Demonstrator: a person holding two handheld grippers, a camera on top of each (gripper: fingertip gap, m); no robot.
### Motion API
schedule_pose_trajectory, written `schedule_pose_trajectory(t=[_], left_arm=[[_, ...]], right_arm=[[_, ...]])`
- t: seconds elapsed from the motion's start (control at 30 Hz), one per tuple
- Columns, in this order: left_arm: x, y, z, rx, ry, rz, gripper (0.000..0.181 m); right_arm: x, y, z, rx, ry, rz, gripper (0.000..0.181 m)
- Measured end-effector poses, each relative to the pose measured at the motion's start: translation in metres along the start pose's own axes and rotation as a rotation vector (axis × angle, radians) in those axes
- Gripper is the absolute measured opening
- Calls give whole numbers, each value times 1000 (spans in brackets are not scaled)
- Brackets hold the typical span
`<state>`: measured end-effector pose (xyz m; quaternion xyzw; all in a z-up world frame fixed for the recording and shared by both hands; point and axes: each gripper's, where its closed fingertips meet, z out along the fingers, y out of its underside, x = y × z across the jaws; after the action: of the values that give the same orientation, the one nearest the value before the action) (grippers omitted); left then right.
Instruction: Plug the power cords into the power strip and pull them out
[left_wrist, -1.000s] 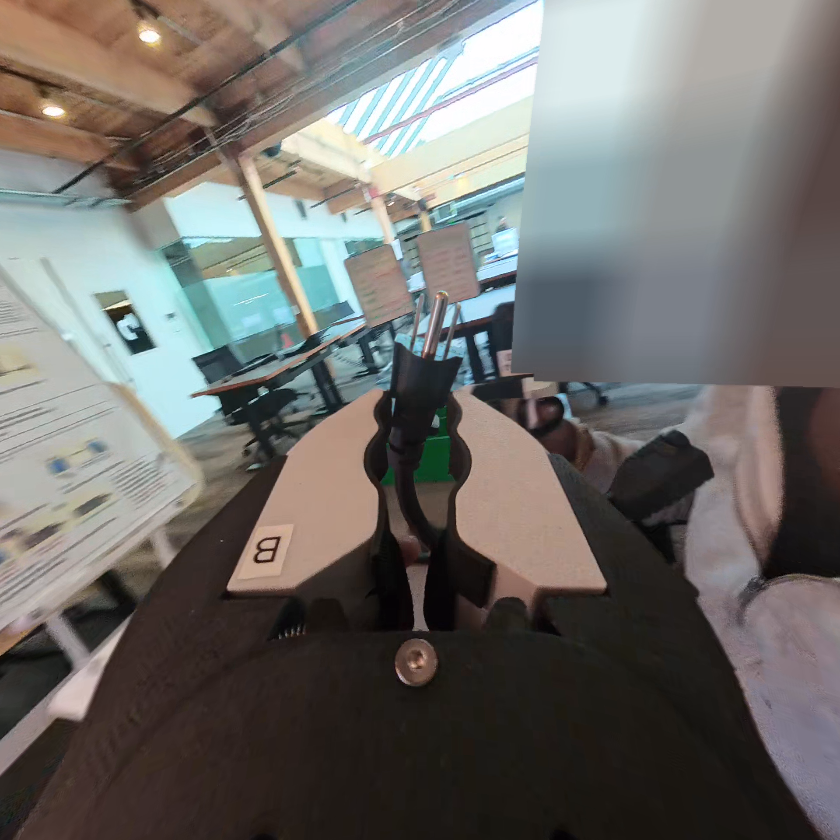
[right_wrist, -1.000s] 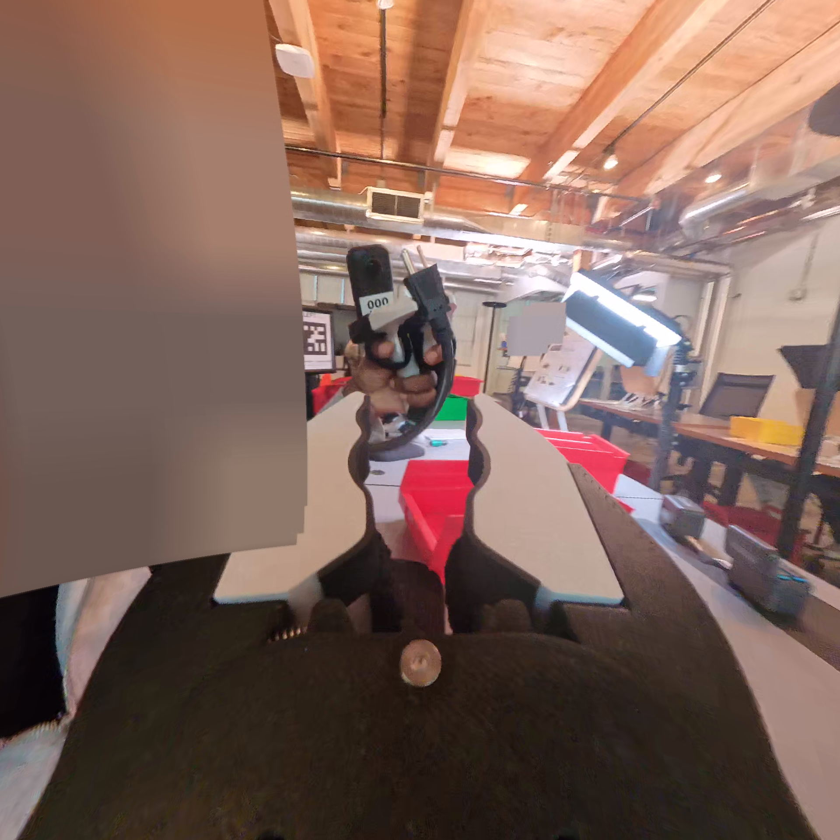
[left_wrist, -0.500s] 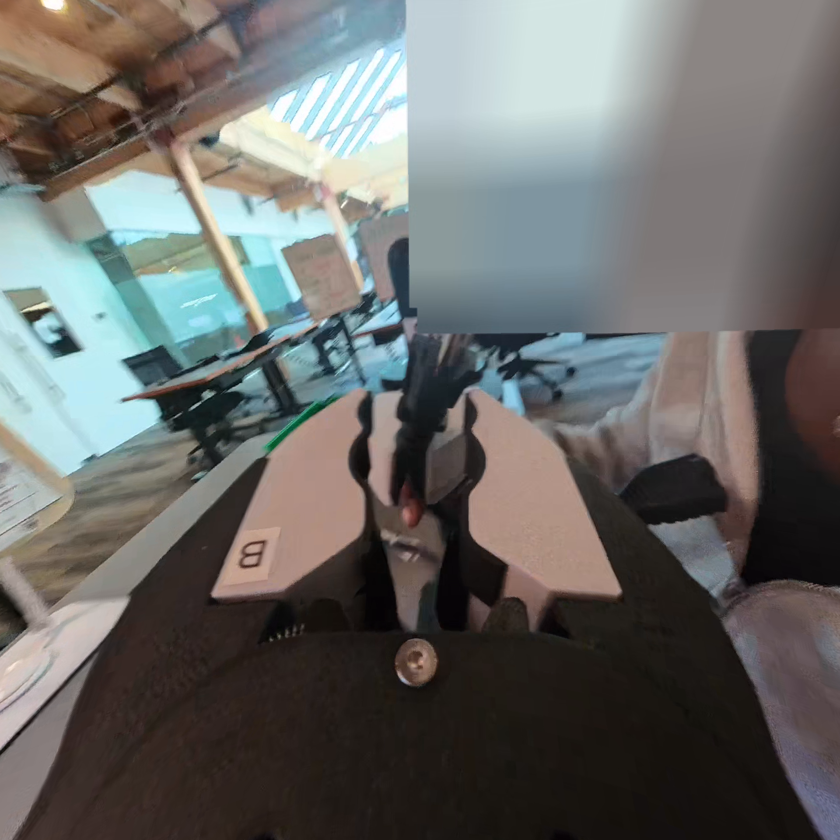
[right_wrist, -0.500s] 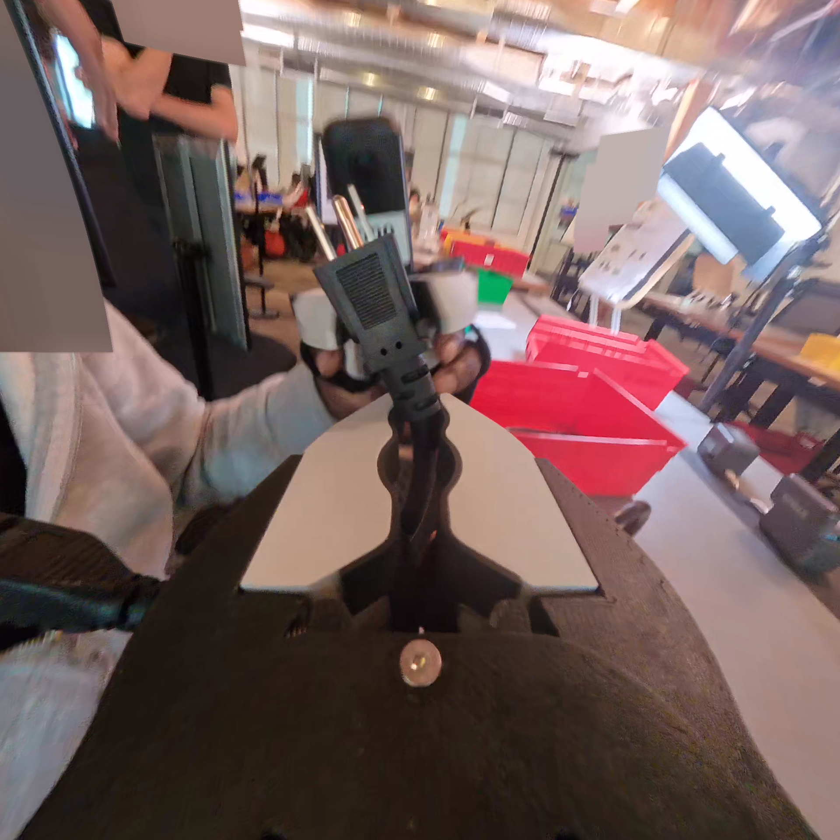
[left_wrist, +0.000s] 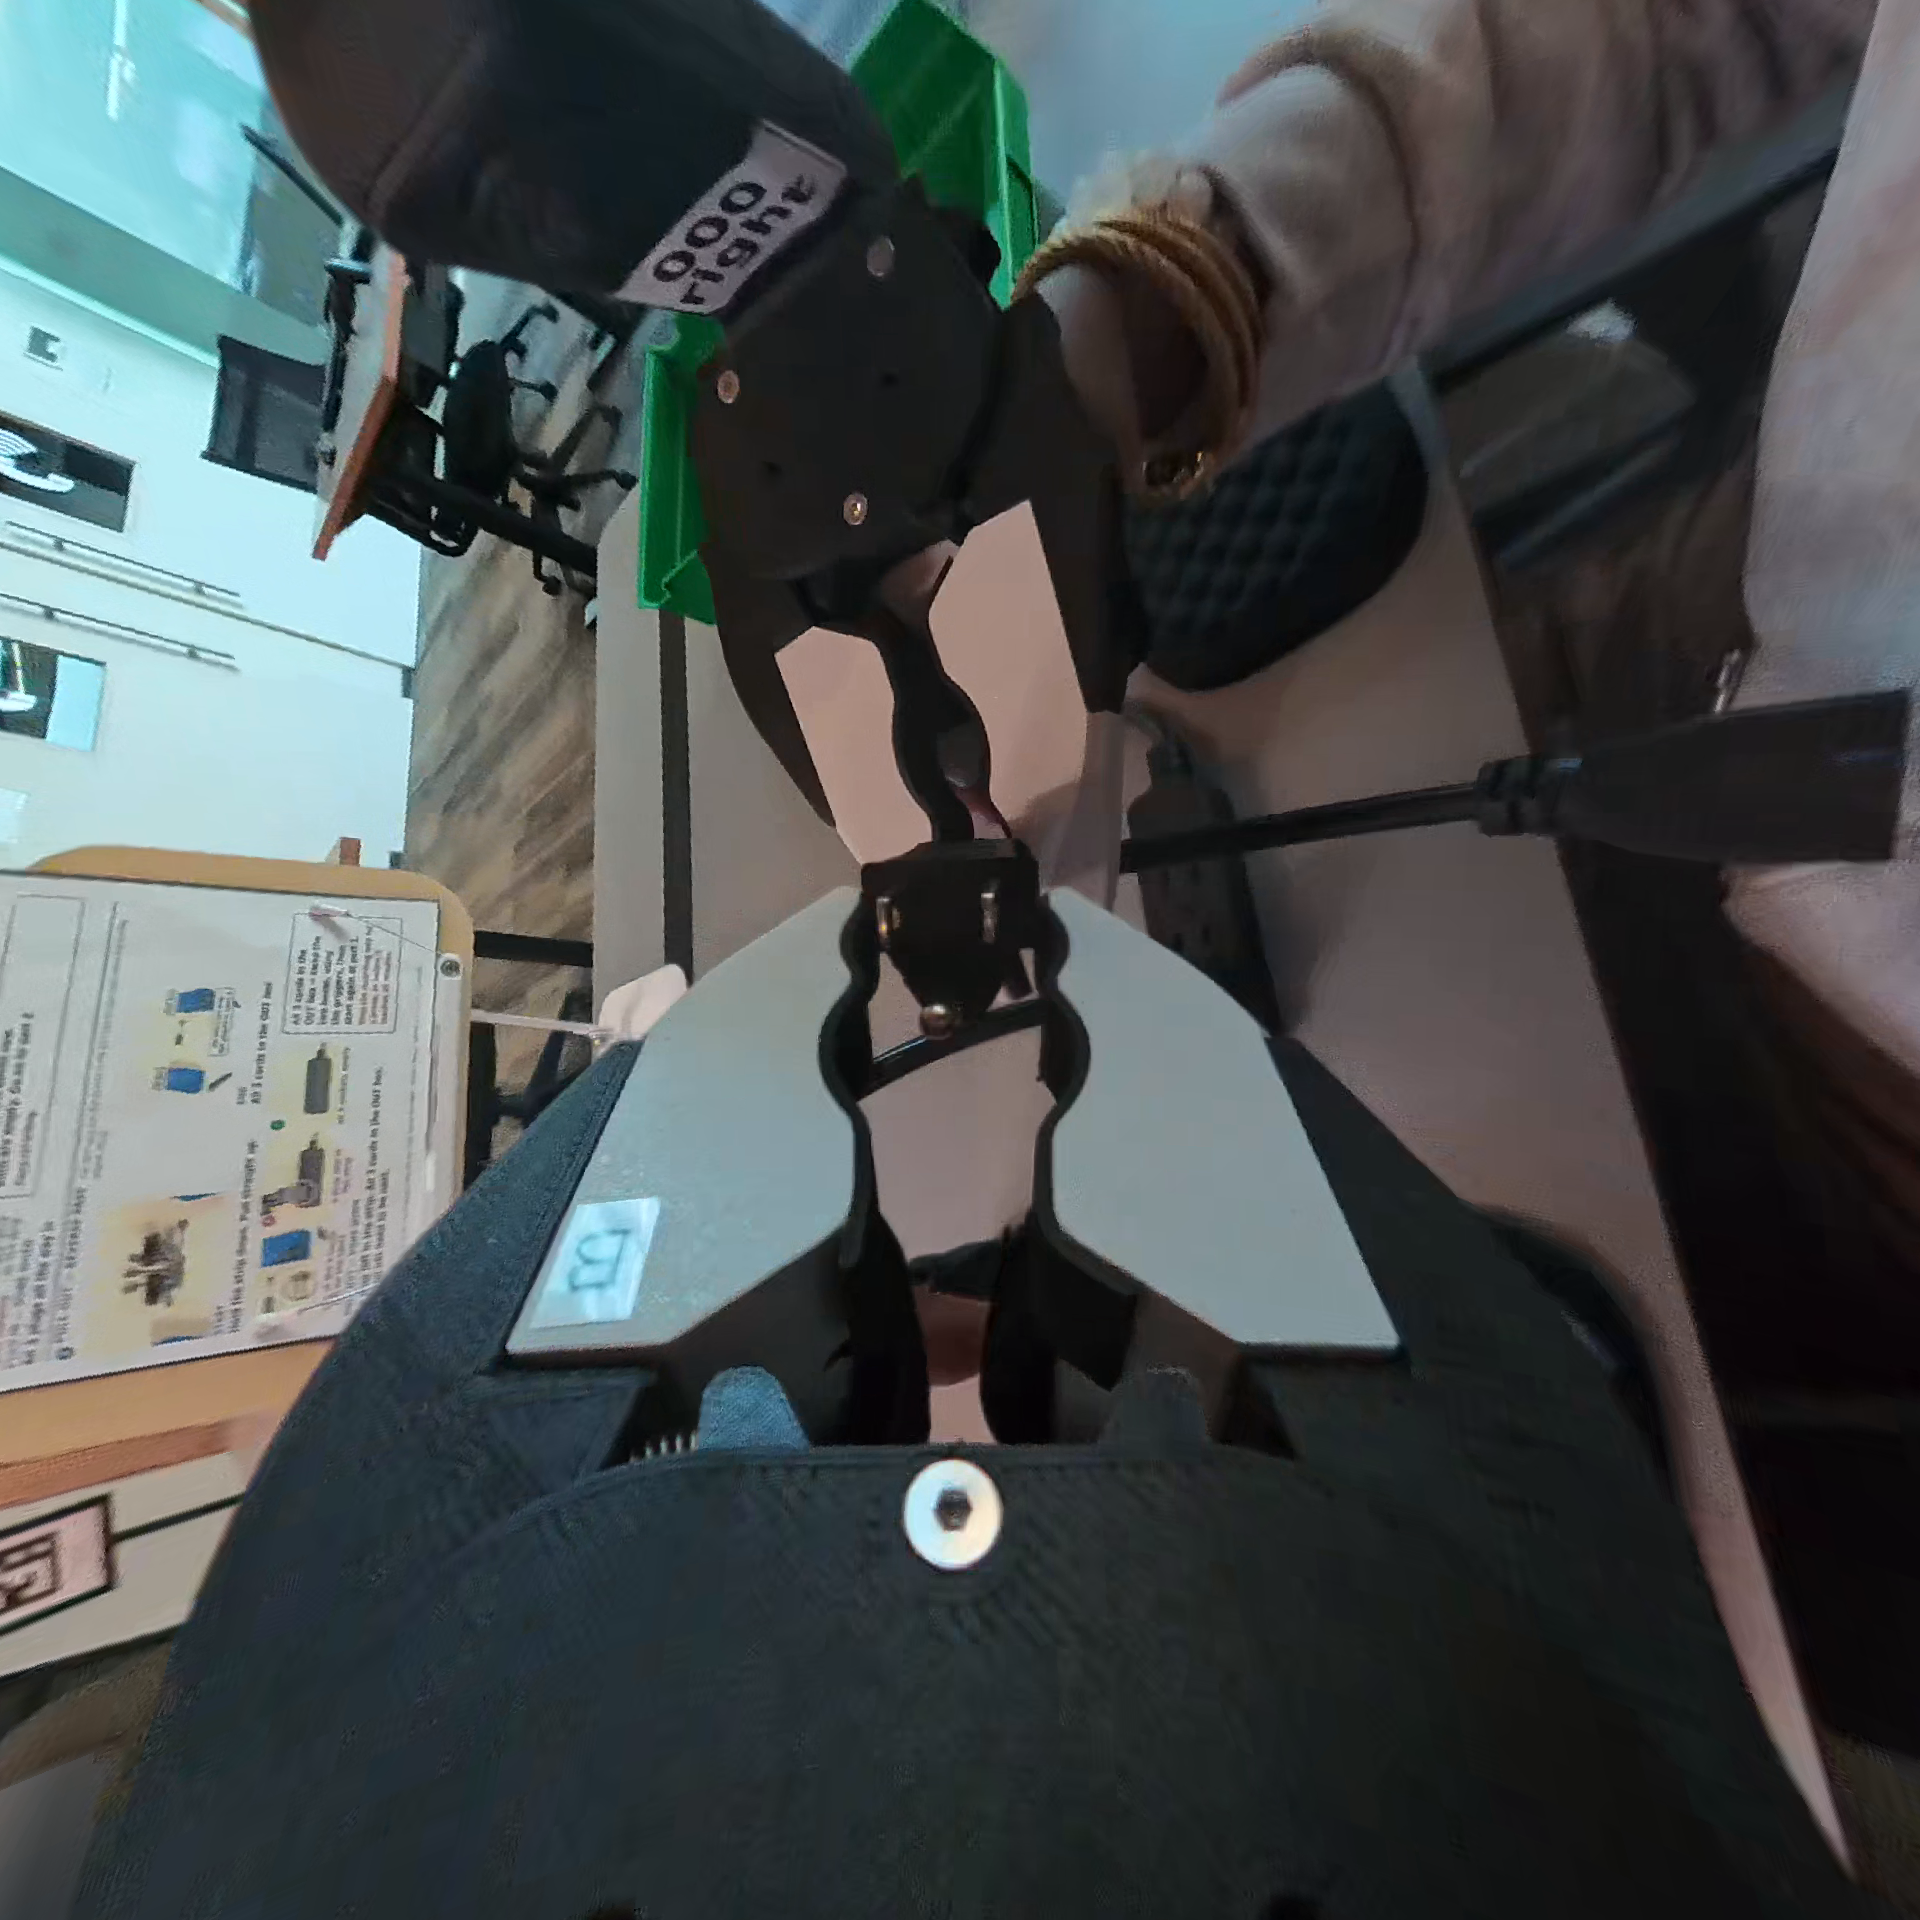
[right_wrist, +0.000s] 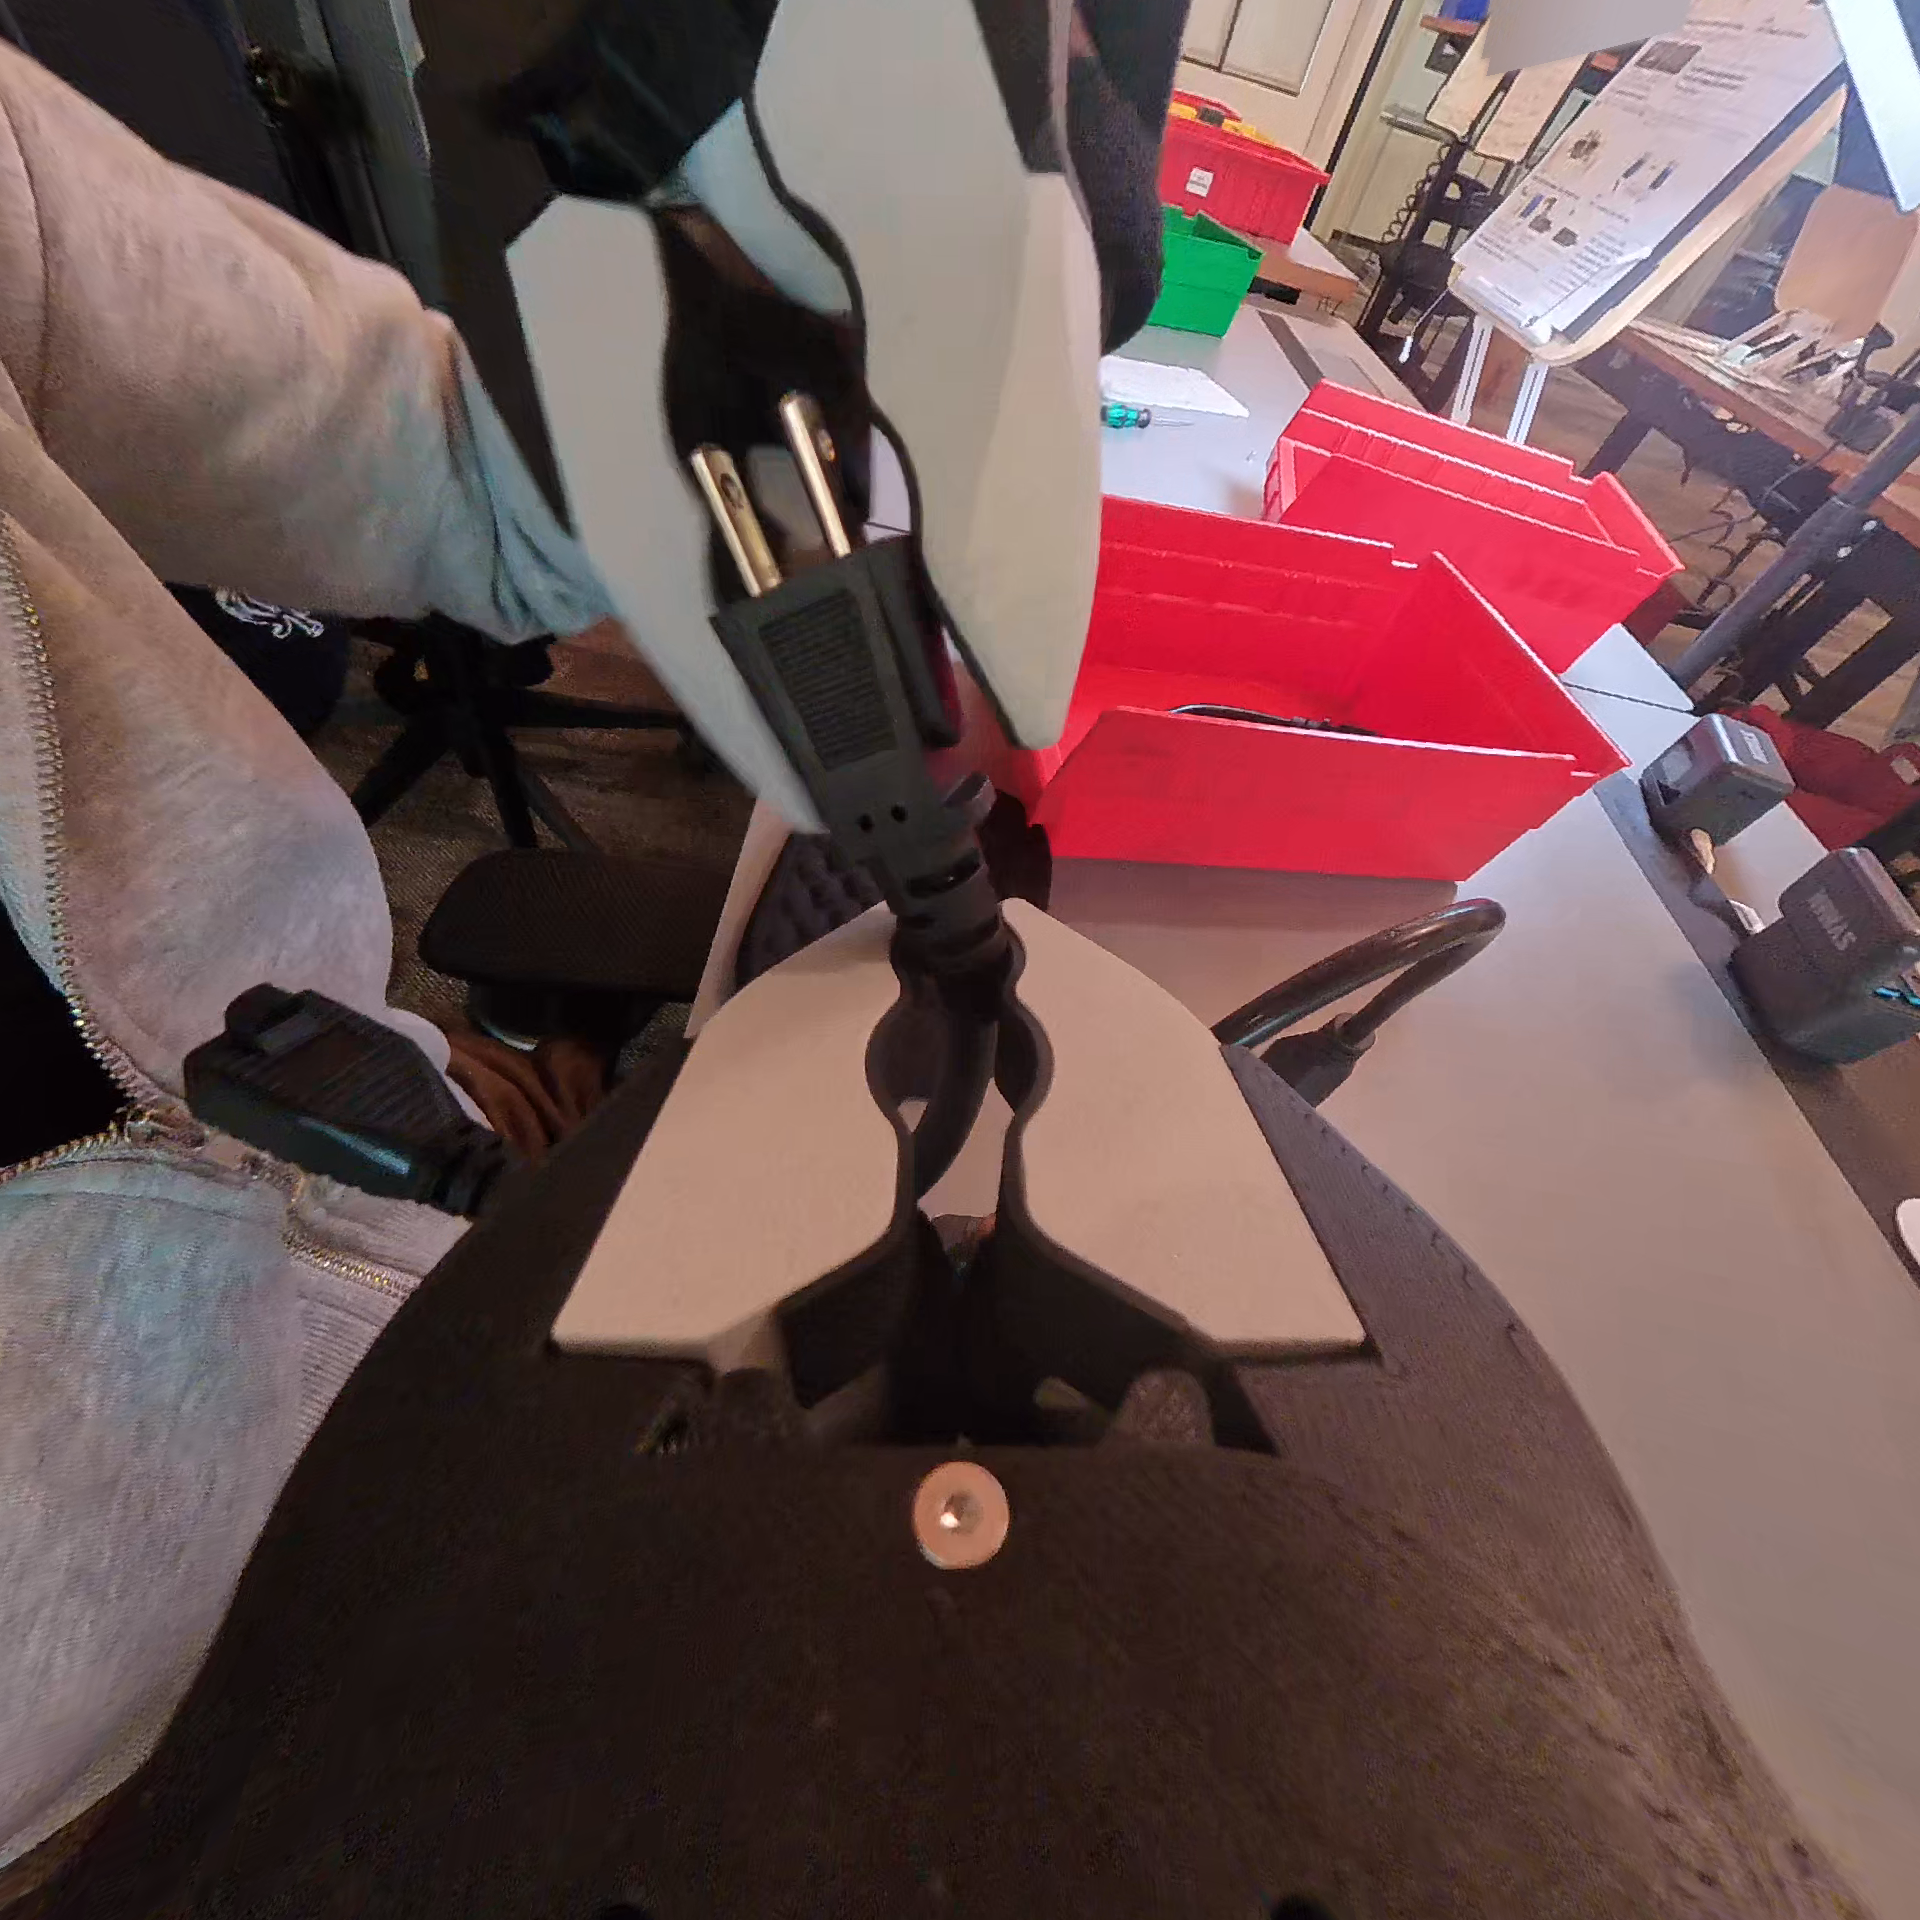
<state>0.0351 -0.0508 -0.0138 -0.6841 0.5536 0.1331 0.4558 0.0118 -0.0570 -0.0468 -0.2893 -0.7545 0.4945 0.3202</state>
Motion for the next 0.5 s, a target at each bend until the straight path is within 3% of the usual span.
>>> schedule_pose_trajectory(t=[0.2,0.27,0.33,0.43,0.5], left_arm=[[-2,-10,1,10,50,-12,27],[-8,-19,-2,64,43,-47,27],[-15,-29,-7,123,39,-72,27],[-33,-44,-18,219,5,-104,27],[-45,-56,-26,279,-15,-115,26]], right_arm=[[-1,-7,-7,100,0,7,11],[-1,-20,-19,242,-3,15,15],[3,-33,-42,442,17,42,35],[29,-34,-90,760,195,125,38],[47,-18,-111,873,317,226,36]])
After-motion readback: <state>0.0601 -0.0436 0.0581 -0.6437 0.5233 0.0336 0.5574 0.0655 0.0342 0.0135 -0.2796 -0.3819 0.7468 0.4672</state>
